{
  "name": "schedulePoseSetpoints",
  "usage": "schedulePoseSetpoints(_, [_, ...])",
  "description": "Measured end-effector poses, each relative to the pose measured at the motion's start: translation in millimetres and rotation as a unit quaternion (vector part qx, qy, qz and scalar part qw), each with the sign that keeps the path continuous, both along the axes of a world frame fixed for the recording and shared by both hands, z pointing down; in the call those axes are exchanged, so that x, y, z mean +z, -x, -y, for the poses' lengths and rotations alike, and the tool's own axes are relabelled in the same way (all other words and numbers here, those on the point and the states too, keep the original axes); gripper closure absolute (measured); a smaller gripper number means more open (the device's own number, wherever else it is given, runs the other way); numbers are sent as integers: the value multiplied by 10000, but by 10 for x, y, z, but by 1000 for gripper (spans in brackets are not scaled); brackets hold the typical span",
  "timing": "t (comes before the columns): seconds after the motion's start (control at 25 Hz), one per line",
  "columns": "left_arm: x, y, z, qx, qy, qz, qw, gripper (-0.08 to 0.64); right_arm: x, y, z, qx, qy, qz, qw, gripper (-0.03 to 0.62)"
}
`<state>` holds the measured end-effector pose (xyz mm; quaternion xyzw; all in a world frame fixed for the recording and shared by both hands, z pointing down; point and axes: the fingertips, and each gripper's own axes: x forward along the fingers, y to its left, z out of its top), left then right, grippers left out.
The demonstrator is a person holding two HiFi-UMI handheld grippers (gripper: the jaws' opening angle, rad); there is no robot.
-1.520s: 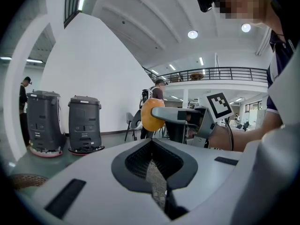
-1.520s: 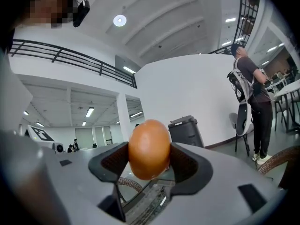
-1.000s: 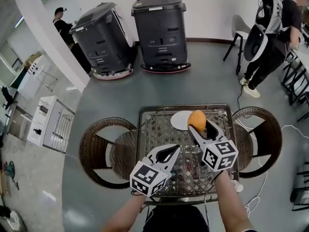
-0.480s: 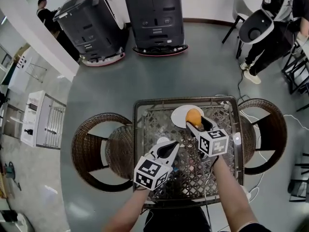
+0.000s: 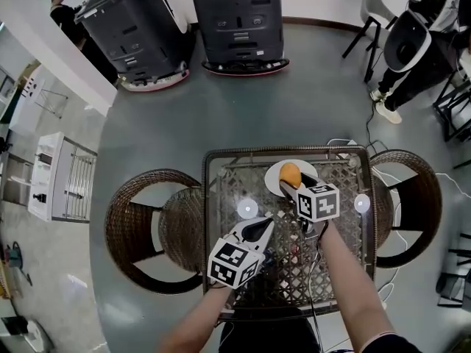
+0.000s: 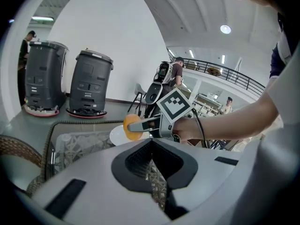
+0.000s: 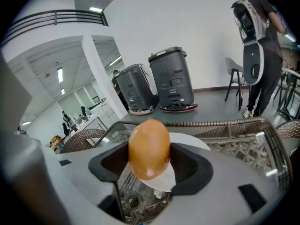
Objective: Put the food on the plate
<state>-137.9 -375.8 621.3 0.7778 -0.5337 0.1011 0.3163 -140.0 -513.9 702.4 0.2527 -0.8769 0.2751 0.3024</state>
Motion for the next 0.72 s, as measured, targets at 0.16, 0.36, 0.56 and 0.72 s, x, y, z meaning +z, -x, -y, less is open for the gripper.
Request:
schedulePoseSetpoints(0.16, [52, -15, 34, -6, 61, -68, 10000, 551, 111, 64, 27, 31, 251, 22, 9997, 305])
schedulePoseSetpoints(0.36, [97, -7, 1, -38, 153, -132, 9998, 551, 207, 95, 18, 112, 508, 70, 9986, 305])
schedulePoseSetpoints(0.56, [139, 10, -9, -65, 199, -114, 9997, 551, 277, 93, 32, 152, 575, 86, 9982, 305])
schedulePoseSetpoints(0.72, [151, 1, -15, -53, 225, -123, 9997, 551, 297, 94, 56, 157, 568, 87, 9982, 305])
